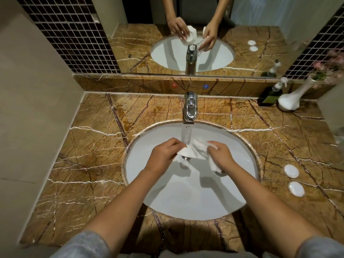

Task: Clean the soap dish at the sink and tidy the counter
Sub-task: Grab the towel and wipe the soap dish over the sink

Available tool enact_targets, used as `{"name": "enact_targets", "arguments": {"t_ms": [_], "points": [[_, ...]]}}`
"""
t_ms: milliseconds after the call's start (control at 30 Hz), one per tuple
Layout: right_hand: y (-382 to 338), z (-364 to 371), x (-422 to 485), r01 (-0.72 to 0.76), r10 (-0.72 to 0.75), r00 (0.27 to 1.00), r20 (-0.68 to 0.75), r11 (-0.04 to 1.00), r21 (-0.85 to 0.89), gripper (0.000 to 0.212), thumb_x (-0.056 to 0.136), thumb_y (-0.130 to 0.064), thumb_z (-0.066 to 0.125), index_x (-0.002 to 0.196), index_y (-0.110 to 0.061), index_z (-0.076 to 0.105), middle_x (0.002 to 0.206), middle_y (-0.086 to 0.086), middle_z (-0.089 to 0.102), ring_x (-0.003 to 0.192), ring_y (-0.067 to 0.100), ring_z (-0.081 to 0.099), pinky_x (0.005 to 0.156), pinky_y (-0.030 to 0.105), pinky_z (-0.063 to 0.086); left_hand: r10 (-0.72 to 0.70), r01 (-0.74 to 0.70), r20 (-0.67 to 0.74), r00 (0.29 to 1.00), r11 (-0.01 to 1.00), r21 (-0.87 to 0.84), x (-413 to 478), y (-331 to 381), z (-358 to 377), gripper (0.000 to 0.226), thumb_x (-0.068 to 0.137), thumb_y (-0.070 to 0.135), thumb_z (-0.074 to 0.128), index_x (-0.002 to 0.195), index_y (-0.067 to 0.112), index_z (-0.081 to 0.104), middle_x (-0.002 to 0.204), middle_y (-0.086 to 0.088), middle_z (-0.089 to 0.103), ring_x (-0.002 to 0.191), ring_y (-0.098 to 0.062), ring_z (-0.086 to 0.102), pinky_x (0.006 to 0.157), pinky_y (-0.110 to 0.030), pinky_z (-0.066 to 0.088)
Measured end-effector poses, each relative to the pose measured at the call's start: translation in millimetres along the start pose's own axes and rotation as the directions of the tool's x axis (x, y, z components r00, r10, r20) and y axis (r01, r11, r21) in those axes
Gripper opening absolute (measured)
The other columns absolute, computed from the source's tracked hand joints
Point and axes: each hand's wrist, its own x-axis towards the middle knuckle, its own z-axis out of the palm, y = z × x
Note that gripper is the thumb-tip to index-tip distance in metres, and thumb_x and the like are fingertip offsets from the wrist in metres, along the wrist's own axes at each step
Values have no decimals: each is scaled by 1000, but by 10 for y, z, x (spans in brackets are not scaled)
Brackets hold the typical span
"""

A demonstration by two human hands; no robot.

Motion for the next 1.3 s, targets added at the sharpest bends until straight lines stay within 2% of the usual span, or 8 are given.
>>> {"name": "enact_targets", "arguments": {"t_ms": [200,267,400,567,767,933,1100,1300], "points": [[-311,-50,112,-17,-8,966,260,995,94,37,83,1,45,81,-27,70,71,-8,69,53,1,64,44,11,44,258,-259,69,964,966,15,139,135,63,27,80,-8,68,102,6,72,94,-9,72,84,-28,67,83,-40,57],[-266,-54,131,-57,55,939,339,998,-3,33,83,0,46,81,-22,70,73,1,69,59,8,65,49,14,45,274,-277,81,958,960,39,148,135,80,26,80,-5,69,103,8,71,94,-8,72,83,-28,67,75,-35,57],[-69,-174,150,24,84,958,275,930,-368,25,79,-8,51,95,2,68,107,26,68,94,39,63,82,45,52,109,-113,98,989,993,36,26,77,77,32,79,-4,68,108,10,69,101,-7,70,84,-28,68,62,-34,56],[-144,-193,15,249,-242,968,58,946,-205,31,85,-18,49,106,-27,70,107,1,64,94,18,60,72,28,42,-64,60,120,991,998,37,-4,-51,109,25,84,10,67,108,15,69,100,-4,70,85,-26,67,69,-28,50],[-224,37,-265,569,-509,820,261,768,-293,34,86,-22,51,113,-35,67,108,-8,56,95,10,56,74,27,45,-327,333,109,939,942,-48,-12,-93,199,20,73,-2,69,90,9,70,88,-6,68,79,-25,64,66,-26,42],[-25,-21,-164,485,-395,873,286,646,-590,30,90,-25,50,115,-33,66,112,-1,58,107,18,54,72,31,42,-324,336,140,936,939,-76,-130,-169,182,16,81,9,70,96,16,72,94,1,70,81,-18,64,72,-23,47],[-83,33,-89,303,-289,953,91,896,-324,30,90,-21,51,114,-27,68,106,1,59,97,21,59,79,33,47,-484,482,42,874,855,-190,-113,-162,240,9,81,19,73,90,16,71,90,3,70,82,-14,65,74,-32,55],[-7,182,-72,130,-156,988,-15,867,-480,31,92,-24,47,115,-29,66,111,8,58,95,29,60,67,31,40,-704,652,-16,710,666,-363,-100,-233,283,13,80,16,74,90,8,70,86,-5,69,77,-16,61,68,-27,47]]}}
